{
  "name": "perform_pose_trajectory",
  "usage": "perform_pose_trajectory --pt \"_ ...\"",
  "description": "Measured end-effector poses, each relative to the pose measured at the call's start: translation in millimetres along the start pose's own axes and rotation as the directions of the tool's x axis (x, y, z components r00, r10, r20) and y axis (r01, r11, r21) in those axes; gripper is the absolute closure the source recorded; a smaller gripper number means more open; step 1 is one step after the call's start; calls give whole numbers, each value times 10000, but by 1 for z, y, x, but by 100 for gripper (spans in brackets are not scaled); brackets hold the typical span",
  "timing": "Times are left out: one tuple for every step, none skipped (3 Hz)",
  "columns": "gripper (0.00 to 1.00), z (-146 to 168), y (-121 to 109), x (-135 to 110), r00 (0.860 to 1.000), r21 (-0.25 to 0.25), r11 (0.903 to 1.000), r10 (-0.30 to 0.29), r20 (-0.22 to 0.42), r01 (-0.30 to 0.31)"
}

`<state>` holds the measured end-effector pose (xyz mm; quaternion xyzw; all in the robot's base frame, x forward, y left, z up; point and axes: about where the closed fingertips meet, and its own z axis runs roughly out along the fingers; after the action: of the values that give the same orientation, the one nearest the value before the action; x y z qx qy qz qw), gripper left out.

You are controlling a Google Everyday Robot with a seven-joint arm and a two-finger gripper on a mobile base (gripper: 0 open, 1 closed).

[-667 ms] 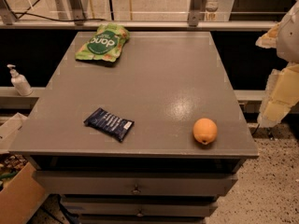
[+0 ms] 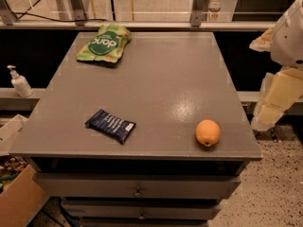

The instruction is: Pick rxbar blueberry

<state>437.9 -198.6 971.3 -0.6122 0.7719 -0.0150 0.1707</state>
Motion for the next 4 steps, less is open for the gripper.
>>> perform_pose_trajectory --pt "0 13 13 -25 9976 -450 9986 -246 642 275" --pt "0 24 28 -61 9903 -793 9948 -541 1277 646" --pt "0 33 40 -95 9801 -974 9898 -849 1795 1036" --pt "0 41 51 -129 9683 -1021 9849 -1146 2219 1399"
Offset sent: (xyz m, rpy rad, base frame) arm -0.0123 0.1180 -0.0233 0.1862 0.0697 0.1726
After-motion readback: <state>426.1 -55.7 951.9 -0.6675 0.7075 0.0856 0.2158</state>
